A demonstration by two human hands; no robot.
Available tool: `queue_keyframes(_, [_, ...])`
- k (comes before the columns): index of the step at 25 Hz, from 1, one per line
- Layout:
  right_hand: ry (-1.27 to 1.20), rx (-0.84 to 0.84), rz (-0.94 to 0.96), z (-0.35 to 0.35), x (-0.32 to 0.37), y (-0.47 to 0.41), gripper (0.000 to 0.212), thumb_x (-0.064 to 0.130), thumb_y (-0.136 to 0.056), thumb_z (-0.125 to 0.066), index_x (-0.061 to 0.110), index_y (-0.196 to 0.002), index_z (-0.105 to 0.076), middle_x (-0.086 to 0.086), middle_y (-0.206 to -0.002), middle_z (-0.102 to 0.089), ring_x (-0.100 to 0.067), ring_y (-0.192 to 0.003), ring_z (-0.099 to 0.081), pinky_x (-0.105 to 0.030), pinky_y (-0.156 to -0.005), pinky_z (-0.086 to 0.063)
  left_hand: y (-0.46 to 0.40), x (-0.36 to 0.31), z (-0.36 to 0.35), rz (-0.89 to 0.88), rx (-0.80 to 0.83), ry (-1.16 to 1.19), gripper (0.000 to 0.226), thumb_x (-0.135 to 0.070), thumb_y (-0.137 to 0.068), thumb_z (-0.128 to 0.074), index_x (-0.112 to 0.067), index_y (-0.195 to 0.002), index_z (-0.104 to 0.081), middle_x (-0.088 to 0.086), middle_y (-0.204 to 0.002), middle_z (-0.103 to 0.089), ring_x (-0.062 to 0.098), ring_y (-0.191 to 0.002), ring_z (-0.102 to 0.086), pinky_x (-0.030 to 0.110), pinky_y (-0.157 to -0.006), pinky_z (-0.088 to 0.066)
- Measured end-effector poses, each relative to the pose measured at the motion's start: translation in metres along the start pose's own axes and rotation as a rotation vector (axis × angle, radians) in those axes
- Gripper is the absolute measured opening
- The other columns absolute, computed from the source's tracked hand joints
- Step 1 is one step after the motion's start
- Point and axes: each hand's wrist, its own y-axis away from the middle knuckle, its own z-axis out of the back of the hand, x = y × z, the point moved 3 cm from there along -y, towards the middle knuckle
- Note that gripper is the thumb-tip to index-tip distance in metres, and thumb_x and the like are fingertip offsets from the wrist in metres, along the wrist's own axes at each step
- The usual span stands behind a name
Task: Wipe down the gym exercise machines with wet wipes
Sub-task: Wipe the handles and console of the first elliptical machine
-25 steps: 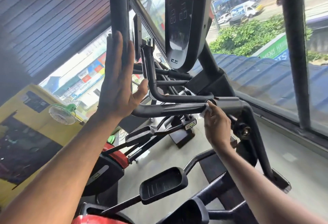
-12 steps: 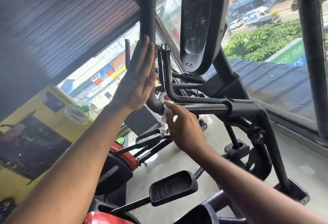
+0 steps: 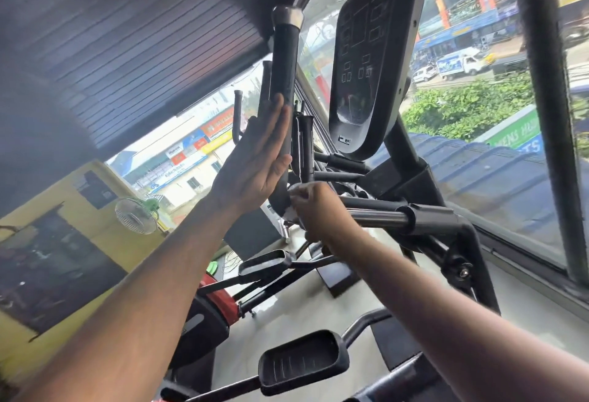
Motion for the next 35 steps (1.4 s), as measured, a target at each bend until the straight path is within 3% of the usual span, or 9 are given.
queue_keyframes(4, [-0.493,0.129,-0.170,0.005,0.004,-0.005,0.024,0.008,-0.103,-0.046,-0.004,-0.113,-0.064,-0.017,-0.070,-0.053,-0.018,-0.052,-0.046,-0.023,-0.043,-0.035,0.000,-0.002,0.004,-0.021,0.038,-0.010,0.072,-0.046,-0.112,-0.029,0.001,-0.164,-0.012,0.017,-0.174,0.000,0.032,-0.162,-0.002,0.055,-0.129,-0.017])
queue_keyframes(9, [0.362,0.075,0.197,0.018,-0.018,0.006,0.019,0.028,-0.101,-0.053,0.022,-0.118,-0.060,0.005,-0.096,-0.067,-0.015,-0.086,-0.061,-0.031,-0.073,-0.044,0.011,-0.005,0.014,0.045,-0.014,0.159,0.079,-0.058,-0.109,-0.024,-0.004,-0.165,-0.013,0.011,-0.175,0.003,0.029,-0.162,-0.002,0.045,-0.131,-0.017])
queue_keyframes(11, [0.444,-0.008,0.307,0.053,-0.011,0.003,0.027,0.027,-0.103,-0.054,0.027,-0.130,-0.052,0.011,-0.098,-0.064,-0.012,-0.085,-0.061,-0.031,-0.074,-0.045,0.016,-0.006,0.016,0.121,-0.104,0.208,0.072,-0.054,-0.111,-0.025,-0.011,-0.166,-0.010,0.008,-0.175,0.004,0.026,-0.162,-0.002,0.038,-0.129,-0.019])
queue_keyframes(14, [0.432,-0.241,0.603,0.113,0.038,-0.016,0.031,0.026,-0.107,-0.049,0.021,-0.136,-0.042,0.003,-0.098,-0.070,-0.018,-0.068,-0.069,-0.037,-0.063,-0.057,0.009,-0.016,0.011,0.298,-0.153,0.233,0.079,-0.063,-0.107,-0.028,-0.025,-0.167,0.007,-0.006,-0.174,0.017,0.023,-0.162,-0.003,0.059,-0.119,-0.039])
queue_keyframes(18, [0.594,-0.378,0.896,0.146,0.117,-0.072,0.023,0.029,-0.109,-0.045,0.025,-0.130,-0.037,-0.005,-0.100,-0.072,-0.026,-0.061,-0.068,-0.037,-0.058,-0.057,-0.007,-0.033,-0.006,0.472,-0.127,0.332,0.089,-0.077,-0.098,-0.029,-0.041,-0.161,0.022,-0.014,-0.173,0.017,0.021,-0.161,-0.011,0.061,-0.116,-0.042])
queue_keyframes(24, [0.758,-0.188,1.282,0.137,0.137,-0.139,0.032,0.015,-0.105,-0.049,0.005,-0.135,-0.058,-0.015,-0.113,-0.070,-0.028,-0.073,-0.068,-0.035,-0.062,-0.059,-0.006,-0.042,-0.015,0.570,-0.234,0.255,0.087,-0.071,-0.101,-0.038,-0.039,-0.164,0.013,-0.017,-0.174,0.001,0.010,-0.159,-0.017,0.052,-0.117,-0.044])
queue_keyframes(28, [0.720,0.010,1.546,0.120,0.109,-0.131,0.031,0.001,-0.096,-0.050,0.003,-0.126,-0.058,-0.015,-0.098,-0.070,-0.027,-0.074,-0.068,-0.038,-0.052,-0.059,0.000,-0.052,-0.018,0.642,-0.293,0.161,0.085,-0.062,-0.103,-0.044,-0.026,-0.168,-0.001,-0.030,-0.168,-0.011,-0.006,-0.151,-0.024,0.018,-0.120,-0.028])
queue_keyframes(31, [0.802,0.122,1.724,0.115,0.100,-0.116,0.046,-0.007,-0.085,-0.054,0.003,-0.130,-0.058,-0.011,-0.089,-0.066,-0.025,-0.065,-0.061,-0.033,-0.039,-0.050,0.017,-0.068,-0.034,0.749,-0.347,0.066,0.077,-0.053,-0.107,-0.042,-0.028,-0.168,-0.002,-0.012,-0.175,-0.007,0.011,-0.160,-0.015,0.039,-0.128,-0.026])
queue_keyframes(35, [0.590,-0.072,1.638,0.152,0.140,-0.146,0.029,0.009,-0.098,-0.036,0.019,-0.121,-0.050,-0.013,-0.095,-0.069,-0.028,-0.067,-0.063,-0.035,-0.042,-0.052,0.026,-0.085,-0.042,0.884,-0.369,0.022,0.074,-0.062,-0.106,-0.033,-0.037,-0.167,0.003,-0.007,-0.176,-0.002,0.017,-0.162,-0.010,0.062,-0.122,-0.031])
